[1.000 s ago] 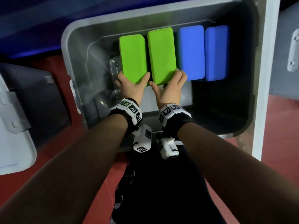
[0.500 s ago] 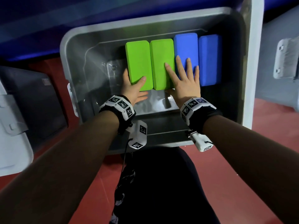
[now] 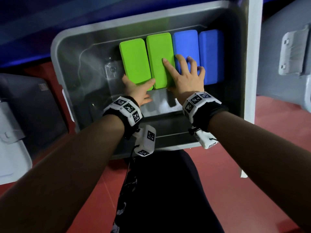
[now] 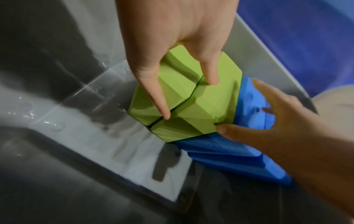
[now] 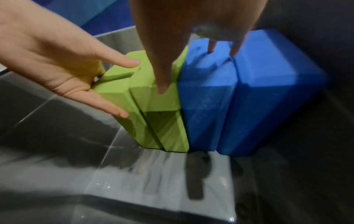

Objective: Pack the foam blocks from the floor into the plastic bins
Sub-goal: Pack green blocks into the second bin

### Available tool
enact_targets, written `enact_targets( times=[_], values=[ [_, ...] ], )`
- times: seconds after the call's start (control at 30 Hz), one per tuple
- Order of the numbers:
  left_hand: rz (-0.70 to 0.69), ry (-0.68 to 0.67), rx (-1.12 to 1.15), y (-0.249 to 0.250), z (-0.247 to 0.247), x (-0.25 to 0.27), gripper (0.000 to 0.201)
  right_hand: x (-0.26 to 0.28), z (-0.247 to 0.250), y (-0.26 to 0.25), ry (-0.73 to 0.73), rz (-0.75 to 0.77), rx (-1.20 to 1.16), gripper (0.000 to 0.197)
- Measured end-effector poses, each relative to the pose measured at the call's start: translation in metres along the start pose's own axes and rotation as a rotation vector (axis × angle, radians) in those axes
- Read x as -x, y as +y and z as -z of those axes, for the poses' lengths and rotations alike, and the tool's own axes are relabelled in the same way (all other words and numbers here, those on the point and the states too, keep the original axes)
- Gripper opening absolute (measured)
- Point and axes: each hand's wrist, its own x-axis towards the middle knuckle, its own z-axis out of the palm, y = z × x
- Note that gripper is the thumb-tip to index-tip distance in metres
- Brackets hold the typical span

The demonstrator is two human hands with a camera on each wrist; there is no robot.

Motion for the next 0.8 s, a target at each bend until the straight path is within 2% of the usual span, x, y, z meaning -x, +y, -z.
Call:
enact_targets(
  times=[0.1,0.2,0.27,0.3,0.43,0.57,0.6,0.67,0.7,0.73,0.8],
  values=[
    [0.027,0.051,-0.055,0.003,-0.009,0.002,0.103,0.006,0.009,0.016,0.015,-0.045,-0.06,0.1],
    [0.017,0.06,-0.142,0.003,-0.012,0.001,0.106,0.008,0.006,0.035,-0.021,-0.236,-0.074,0.104],
    [-0.003,0.072,-0.183,0.005,-0.012,0.0,0.107,0.005,0.001,0.044,-0.089,-0.245,-0.084,0.105],
    [-0.03,0.084,-0.181,0.007,-0.013,-0.002,0.108,0.001,0.0,0.049,-0.073,-0.223,-0.074,0.102],
    [-0.134,0.133,-0.054,0.01,-0.014,-0.007,0.108,-0.012,-0.001,0.048,-0.011,-0.207,-0.042,0.093],
    [-0.019,0.103,0.193,-0.004,-0.012,-0.001,0.114,-0.003,0.001,0.045,-0.073,-0.224,-0.164,0.1],
    [0.035,0.115,0.27,-0.008,-0.012,0.0,0.115,0.001,0.0,0.047,-0.048,-0.233,-0.26,0.1],
    [0.097,0.131,0.426,-0.015,-0.015,0.0,0.116,0.011,-0.004,0.053,0.113,-0.29,-0.476,0.09],
    [0.096,0.118,0.48,-0.016,-0.017,0.002,0.11,0.015,-0.005,0.053,0.216,-0.344,-0.55,0.083],
    [0.096,0.091,0.495,-0.016,-0.02,0.007,0.094,0.02,-0.005,0.053,0.269,-0.41,-0.593,0.078],
    [0.148,0.032,0.508,-0.024,-0.024,0.009,0.059,0.029,-0.007,0.049,0.286,-0.563,-0.633,0.073]
  ],
)
